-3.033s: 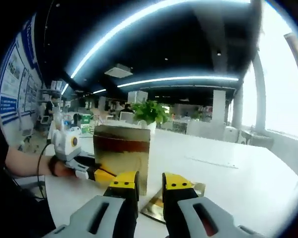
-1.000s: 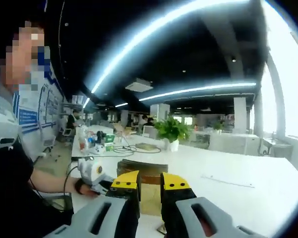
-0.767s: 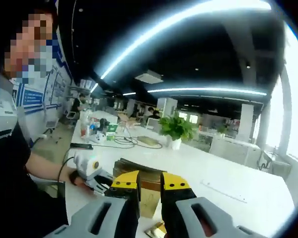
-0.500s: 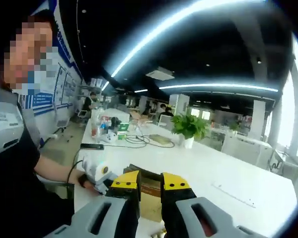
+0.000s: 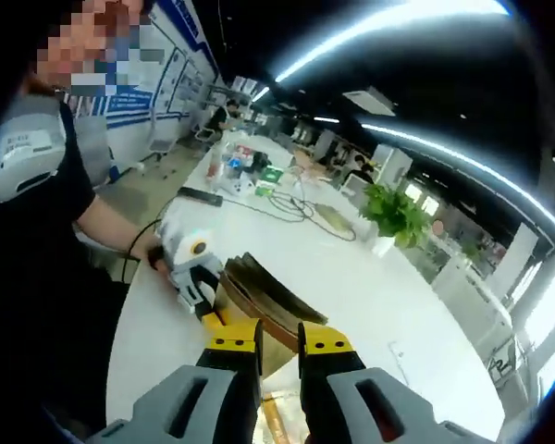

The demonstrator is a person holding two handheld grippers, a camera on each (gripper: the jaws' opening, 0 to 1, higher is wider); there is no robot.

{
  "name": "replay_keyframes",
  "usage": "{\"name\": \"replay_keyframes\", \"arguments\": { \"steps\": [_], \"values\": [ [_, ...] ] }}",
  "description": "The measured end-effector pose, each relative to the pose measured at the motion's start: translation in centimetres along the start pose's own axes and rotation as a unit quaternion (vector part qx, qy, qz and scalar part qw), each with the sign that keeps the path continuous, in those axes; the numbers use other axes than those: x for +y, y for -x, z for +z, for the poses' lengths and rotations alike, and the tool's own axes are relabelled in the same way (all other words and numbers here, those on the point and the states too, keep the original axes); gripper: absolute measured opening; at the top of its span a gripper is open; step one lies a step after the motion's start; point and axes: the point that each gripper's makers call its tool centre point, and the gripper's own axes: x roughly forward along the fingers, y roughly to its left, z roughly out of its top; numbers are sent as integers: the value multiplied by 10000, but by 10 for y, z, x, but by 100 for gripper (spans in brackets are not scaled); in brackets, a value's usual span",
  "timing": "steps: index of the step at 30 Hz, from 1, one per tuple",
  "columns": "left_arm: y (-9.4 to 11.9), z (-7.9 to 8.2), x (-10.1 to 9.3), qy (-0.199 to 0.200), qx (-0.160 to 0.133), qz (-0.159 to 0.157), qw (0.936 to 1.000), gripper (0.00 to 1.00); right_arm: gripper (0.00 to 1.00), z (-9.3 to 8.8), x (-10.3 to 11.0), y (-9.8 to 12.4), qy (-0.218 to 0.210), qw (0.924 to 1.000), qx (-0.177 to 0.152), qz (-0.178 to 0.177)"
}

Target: Extract single mask from mask box in order stack masks on table

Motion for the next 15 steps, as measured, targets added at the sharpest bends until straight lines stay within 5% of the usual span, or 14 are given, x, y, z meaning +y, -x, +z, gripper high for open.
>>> {"name": "replay_keyframes", "arguments": {
  "steps": [4,10,15],
  "values": [
    [0,1,-2,-9,-4,-5,10000,20,11,-7,5,-5,385,9980,321,379],
    [0,1,-2,-17,-5,-6,10000,20,11,-7,-6,-12,482,9968,420,487],
    [0,0,-2,-19,-8,-8,10000,20,11,-9,-6,-17,1023,9898,766,637]
  ]
}}
